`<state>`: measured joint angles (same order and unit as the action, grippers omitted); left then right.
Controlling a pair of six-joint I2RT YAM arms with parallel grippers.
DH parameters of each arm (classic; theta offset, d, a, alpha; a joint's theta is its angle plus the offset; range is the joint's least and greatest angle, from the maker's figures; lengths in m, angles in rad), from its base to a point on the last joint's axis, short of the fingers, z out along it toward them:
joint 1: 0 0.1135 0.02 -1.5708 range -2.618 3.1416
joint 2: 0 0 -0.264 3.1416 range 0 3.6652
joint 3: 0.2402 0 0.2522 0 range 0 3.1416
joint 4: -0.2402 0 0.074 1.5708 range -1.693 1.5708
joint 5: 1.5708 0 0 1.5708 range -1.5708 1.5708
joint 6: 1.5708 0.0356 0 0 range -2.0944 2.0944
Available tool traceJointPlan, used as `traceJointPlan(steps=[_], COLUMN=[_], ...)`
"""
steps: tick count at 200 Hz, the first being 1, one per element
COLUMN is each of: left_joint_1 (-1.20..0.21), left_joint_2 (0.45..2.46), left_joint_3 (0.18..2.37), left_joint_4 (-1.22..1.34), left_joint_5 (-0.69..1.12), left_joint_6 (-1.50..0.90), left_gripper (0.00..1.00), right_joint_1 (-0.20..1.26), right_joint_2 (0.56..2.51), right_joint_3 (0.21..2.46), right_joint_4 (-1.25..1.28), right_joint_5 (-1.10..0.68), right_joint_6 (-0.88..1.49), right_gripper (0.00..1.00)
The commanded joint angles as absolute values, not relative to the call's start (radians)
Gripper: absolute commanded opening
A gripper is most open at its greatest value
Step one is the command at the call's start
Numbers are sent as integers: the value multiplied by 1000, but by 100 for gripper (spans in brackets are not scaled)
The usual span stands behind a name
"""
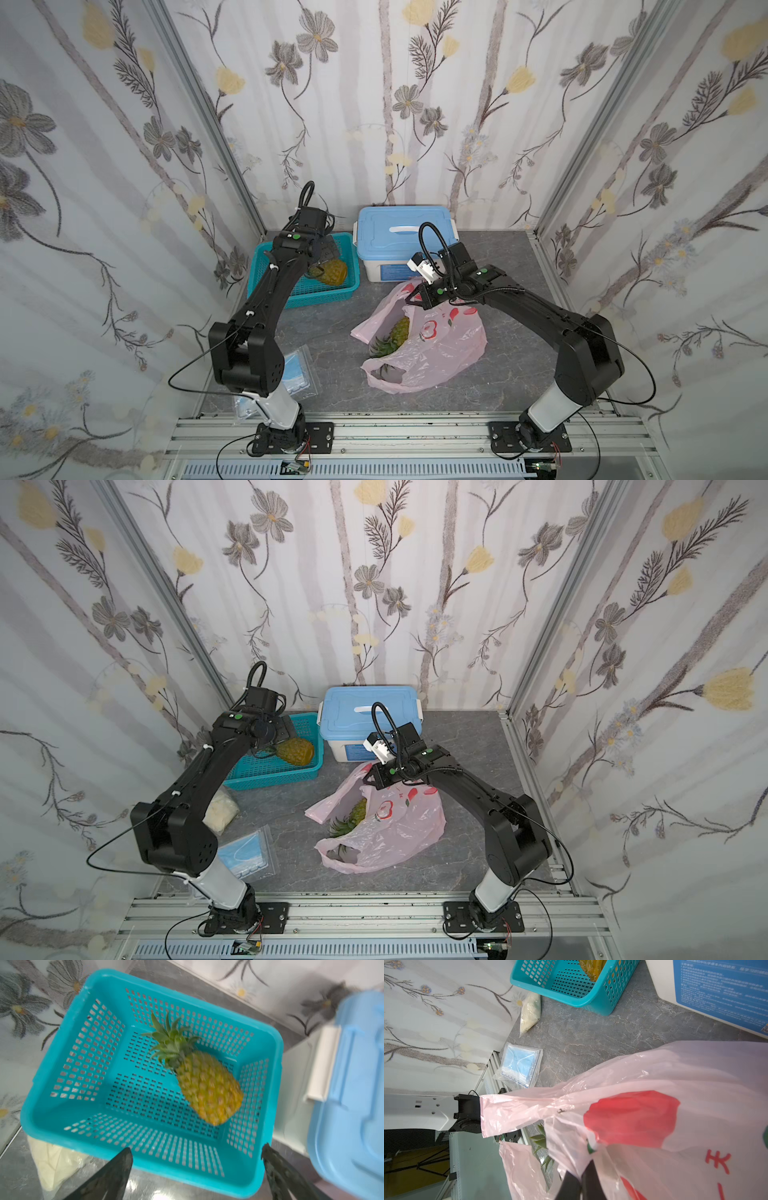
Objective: Place the pineapple into a plastic bag & tie a knot
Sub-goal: Pick up the pineapple from the basket.
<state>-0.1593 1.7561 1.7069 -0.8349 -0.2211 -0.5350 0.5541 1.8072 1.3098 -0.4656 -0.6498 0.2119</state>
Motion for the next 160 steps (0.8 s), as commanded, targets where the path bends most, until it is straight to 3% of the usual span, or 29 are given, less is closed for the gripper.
traceJointPlan(steps=[1, 69, 160], left_joint_1=[-100, 48, 67], left_joint_2=[1905, 2202, 2390], left_joint_3=[1857, 2057, 2113], left_joint_4=[-992, -958, -845], left_joint_5=[-230, -50, 32], left_joint_6=[-684, -937, -1034], left_gripper=[100, 100, 98], right_joint_1=[554, 554, 555], right_joint_2=[1801, 1798, 1839], right_joint_3=[1315, 1328, 1374], right_joint_4=[-414, -441, -489], right_joint_5=[-643, -635, -620], right_joint_6=[211, 213, 181], right_gripper=[0, 0, 0])
